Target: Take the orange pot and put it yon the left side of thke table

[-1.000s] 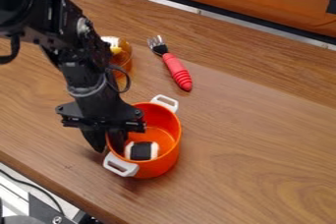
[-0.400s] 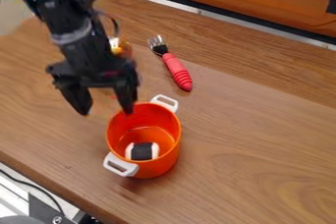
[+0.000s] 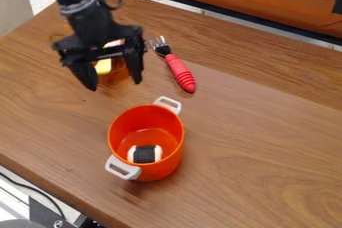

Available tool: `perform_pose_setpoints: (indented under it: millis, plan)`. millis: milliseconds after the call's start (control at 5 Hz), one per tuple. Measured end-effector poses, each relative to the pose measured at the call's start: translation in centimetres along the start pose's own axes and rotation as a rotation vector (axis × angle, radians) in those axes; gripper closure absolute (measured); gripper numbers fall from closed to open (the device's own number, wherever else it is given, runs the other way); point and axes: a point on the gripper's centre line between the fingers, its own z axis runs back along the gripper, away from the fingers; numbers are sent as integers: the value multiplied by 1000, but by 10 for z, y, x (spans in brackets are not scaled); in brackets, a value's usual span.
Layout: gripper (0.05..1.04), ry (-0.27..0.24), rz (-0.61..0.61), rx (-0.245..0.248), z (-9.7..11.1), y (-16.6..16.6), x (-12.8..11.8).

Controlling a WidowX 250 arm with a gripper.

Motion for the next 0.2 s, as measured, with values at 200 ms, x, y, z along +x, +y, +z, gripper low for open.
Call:
perform_pose_setpoints:
  millis: [200]
  plan:
    - [88,1,33,13,-5,-12,8]
